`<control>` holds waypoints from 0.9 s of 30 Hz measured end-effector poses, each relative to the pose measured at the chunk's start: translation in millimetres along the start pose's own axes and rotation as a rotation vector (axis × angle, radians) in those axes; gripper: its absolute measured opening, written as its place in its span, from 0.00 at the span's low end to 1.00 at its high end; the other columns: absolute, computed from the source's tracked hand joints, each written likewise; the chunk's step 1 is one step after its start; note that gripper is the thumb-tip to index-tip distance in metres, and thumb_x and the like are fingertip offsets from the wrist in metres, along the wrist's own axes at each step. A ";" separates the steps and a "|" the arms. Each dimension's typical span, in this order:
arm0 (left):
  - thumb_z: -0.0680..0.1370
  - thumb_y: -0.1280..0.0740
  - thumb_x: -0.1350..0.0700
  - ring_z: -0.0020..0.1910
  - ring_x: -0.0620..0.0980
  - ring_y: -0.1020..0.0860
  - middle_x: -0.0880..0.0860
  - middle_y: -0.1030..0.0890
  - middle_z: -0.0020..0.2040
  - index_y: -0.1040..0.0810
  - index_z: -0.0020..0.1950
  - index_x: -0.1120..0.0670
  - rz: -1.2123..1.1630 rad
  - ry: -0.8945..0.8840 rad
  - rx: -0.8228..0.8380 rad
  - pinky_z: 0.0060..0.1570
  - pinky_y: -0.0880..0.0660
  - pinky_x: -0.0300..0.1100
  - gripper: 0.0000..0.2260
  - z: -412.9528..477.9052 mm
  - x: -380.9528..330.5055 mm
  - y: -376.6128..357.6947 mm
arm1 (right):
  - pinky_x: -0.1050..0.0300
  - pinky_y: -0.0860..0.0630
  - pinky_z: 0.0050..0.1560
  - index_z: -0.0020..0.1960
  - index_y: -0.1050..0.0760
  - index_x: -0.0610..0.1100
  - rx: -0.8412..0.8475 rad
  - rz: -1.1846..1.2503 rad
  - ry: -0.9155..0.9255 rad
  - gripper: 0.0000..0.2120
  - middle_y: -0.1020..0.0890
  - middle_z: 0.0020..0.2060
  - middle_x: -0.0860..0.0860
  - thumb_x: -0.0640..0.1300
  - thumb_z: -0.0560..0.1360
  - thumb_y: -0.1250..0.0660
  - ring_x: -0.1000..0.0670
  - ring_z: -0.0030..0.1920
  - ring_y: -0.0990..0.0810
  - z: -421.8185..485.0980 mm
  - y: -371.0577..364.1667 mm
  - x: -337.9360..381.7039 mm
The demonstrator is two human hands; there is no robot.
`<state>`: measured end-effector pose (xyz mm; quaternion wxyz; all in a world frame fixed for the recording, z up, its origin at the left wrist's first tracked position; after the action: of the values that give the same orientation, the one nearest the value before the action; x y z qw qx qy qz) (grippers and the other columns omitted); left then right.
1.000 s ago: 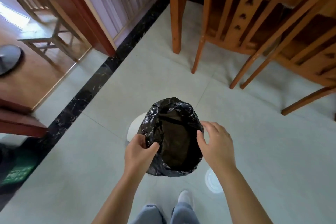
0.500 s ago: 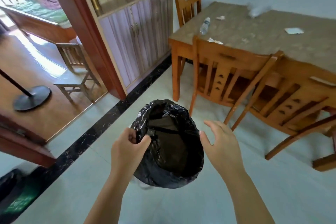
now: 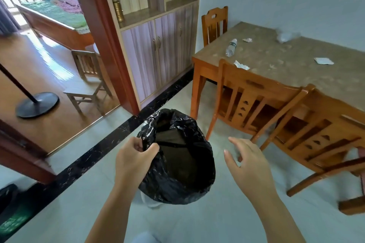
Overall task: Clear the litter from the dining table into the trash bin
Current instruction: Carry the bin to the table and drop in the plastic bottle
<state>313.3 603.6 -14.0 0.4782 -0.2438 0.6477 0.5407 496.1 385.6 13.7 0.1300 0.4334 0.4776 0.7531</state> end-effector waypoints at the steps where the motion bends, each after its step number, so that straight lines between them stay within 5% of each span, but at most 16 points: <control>1: 0.65 0.30 0.55 0.27 0.47 0.39 0.47 0.37 0.26 0.38 0.30 0.53 -0.005 -0.002 -0.018 0.29 0.40 0.42 0.16 7.2 1.4 1.1 | 0.52 0.29 0.57 0.62 0.30 0.47 0.009 0.005 -0.003 0.17 0.23 0.58 0.51 0.50 0.74 0.39 0.49 0.53 0.25 6.7 -5.7 1.6; 6: 0.67 0.29 0.56 0.29 0.49 0.34 0.52 0.32 0.29 0.31 0.34 0.59 -0.058 -0.013 -0.053 0.31 0.37 0.43 0.12 68.1 8.9 1.3 | 0.54 0.34 0.63 0.63 0.30 0.47 0.053 -0.021 -0.019 0.17 0.24 0.61 0.51 0.49 0.75 0.40 0.51 0.62 0.30 60.5 -42.3 11.6; 15: 0.64 0.29 0.51 0.31 0.51 0.32 0.54 0.30 0.31 0.31 0.36 0.61 -0.165 0.049 -0.032 0.32 0.35 0.47 0.15 255.2 30.1 -8.4 | 0.57 0.34 0.60 0.63 0.31 0.47 0.087 -0.104 -0.009 0.18 0.25 0.61 0.50 0.50 0.75 0.40 0.51 0.62 0.30 224.4 -123.5 79.4; 22: 0.60 0.32 0.46 0.35 0.58 0.27 0.59 0.24 0.34 0.30 0.35 0.58 -0.081 0.081 -0.087 0.37 0.29 0.53 0.16 374.6 27.9 -32.3 | 0.55 0.32 0.57 0.60 0.27 0.45 0.066 -0.091 0.024 0.16 0.21 0.56 0.49 0.47 0.73 0.35 0.48 0.59 0.26 336.0 -158.7 119.2; 27: 0.63 0.30 0.47 0.32 0.55 0.27 0.54 0.27 0.31 0.30 0.35 0.56 -0.075 0.090 -0.042 0.36 0.30 0.52 0.14 449.0 12.6 -89.2 | 0.49 0.25 0.47 0.53 0.24 0.41 0.017 -0.109 -0.005 0.12 0.19 0.48 0.45 0.43 0.71 0.32 0.42 0.49 0.22 420.4 -166.6 100.7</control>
<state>542.0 998.9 -47.9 0.4635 -0.3019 0.6473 0.5244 727.0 787.0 -1.1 0.1685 0.4097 0.5067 0.7396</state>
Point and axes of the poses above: each hand's wrist, its own z-axis towards the middle knuckle, its own y-axis out of the back of the hand, x = y × z, the point moved 9 cm from there along z, towards the middle knuckle
